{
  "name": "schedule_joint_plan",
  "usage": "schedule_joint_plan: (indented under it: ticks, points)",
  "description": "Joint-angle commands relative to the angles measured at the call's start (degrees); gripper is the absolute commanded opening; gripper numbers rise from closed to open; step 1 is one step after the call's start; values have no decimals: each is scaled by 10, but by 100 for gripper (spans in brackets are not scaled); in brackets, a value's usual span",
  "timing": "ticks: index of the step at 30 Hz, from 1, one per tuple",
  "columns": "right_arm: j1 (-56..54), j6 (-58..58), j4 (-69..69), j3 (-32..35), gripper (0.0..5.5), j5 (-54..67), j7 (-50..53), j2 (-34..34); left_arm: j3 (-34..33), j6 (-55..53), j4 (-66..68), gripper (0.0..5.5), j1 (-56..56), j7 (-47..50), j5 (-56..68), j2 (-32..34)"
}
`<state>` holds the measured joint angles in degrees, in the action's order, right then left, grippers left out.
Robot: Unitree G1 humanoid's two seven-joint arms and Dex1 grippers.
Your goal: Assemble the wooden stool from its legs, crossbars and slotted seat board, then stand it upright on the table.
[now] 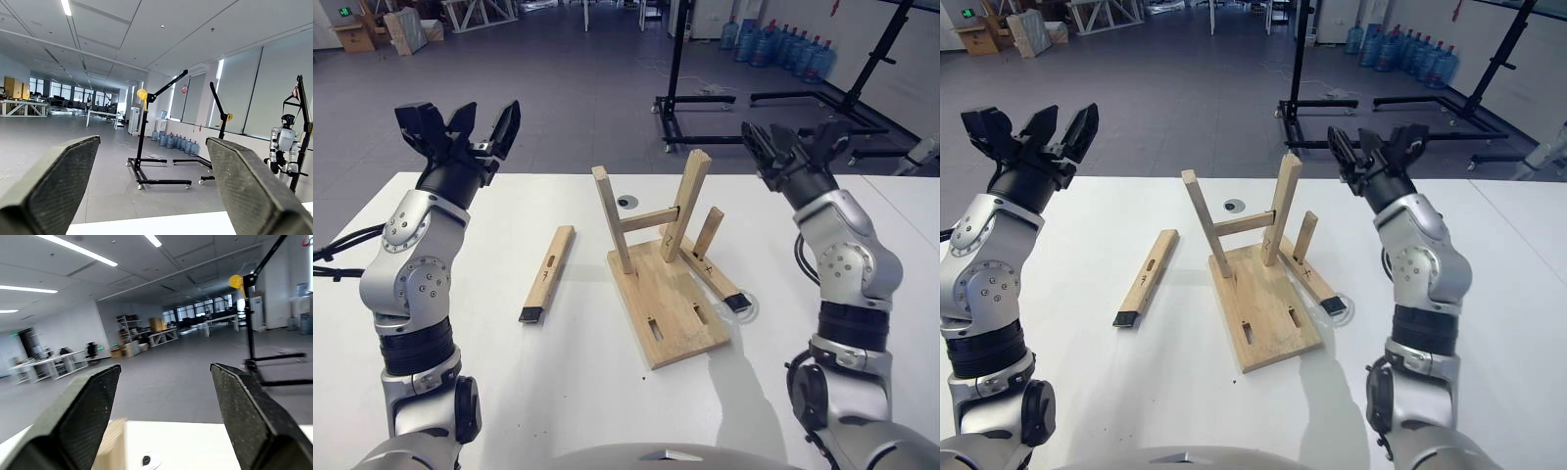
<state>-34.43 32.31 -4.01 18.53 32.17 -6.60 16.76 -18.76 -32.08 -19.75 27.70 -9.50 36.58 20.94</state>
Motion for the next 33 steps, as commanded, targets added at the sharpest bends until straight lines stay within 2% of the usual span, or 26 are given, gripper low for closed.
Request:
schedule_joint_plan:
  ticks: [1,5,20,27,33]
  points:
    - [-64,58,-1,-53,339,-98,156,-43,9,4,5,397,10,-2,-8,1]
    - [-95,73,41,-84,339,-164,217,-69,14,9,7,397,9,0,-12,-7]
    - [-150,16,149,-54,339,-206,229,-90,12,14,4,397,4,5,-16,-9]
    - [-74,-55,257,-34,339,-216,225,-104,10,14,3,397,-4,5,-18,-7]
    - [-10,-106,359,-55,339,-235,198,-125,12,15,8,397,-5,0,-20,-6]
